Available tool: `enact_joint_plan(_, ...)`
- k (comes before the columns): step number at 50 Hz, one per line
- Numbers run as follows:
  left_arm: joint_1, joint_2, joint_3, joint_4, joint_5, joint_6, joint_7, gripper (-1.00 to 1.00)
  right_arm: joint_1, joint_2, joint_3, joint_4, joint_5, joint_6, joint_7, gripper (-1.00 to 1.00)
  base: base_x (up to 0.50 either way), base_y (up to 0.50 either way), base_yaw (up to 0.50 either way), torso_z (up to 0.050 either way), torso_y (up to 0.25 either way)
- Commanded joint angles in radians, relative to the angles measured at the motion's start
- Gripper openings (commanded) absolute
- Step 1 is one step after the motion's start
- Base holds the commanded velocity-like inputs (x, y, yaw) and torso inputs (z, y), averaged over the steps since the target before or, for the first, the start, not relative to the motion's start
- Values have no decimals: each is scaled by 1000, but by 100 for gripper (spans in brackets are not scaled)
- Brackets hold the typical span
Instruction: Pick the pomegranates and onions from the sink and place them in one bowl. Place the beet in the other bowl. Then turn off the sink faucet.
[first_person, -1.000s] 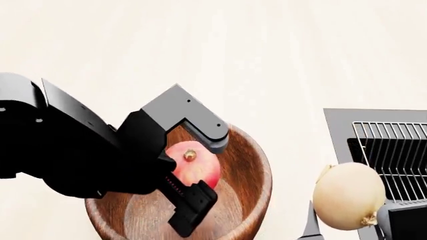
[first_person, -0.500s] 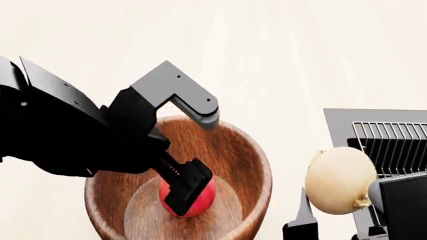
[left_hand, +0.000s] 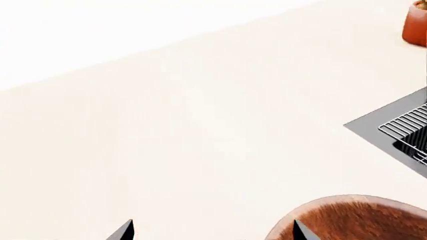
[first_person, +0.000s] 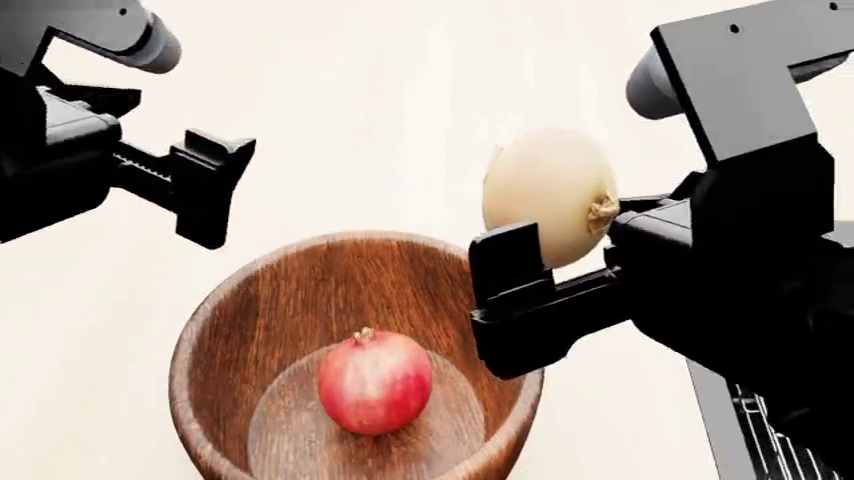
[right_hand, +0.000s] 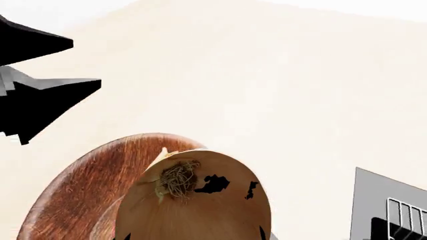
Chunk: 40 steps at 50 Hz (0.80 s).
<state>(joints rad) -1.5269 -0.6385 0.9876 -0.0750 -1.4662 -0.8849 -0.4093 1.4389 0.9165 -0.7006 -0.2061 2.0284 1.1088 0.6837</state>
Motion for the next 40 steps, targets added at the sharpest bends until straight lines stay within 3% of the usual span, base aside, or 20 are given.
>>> enact_joint_plan(1,296,-222,-116,276,88,336,-130,100,221,-253,-98,399,-15,224,-239,-100,0,0,0,0,0)
enact_joint_plan(8,356,-302,-146,443,68,379,-233,100,241,-419,-190,681,-111,265,-401,-100,0,0,0,0,0)
enact_joint_plan(17,410,-366,-145,464,107,414,-192,100,292,-563,-315,903,-198,388,-589,-100,0,0,0,0,0)
enact_joint_plan(23,427,-426,-170,450,98,446,-152,100,280,-602,-363,953,-175,427,-596,-100,0,0,0,0,0)
enact_joint_plan(28,441,-381,-150,458,118,444,-192,100,289,-605,-402,961,-138,439,-580,-100,0,0,0,0,0)
enact_joint_plan(40,446,-390,-154,453,124,451,-184,100,415,-598,-577,978,-17,451,-615,-100,0,0,0,0,0)
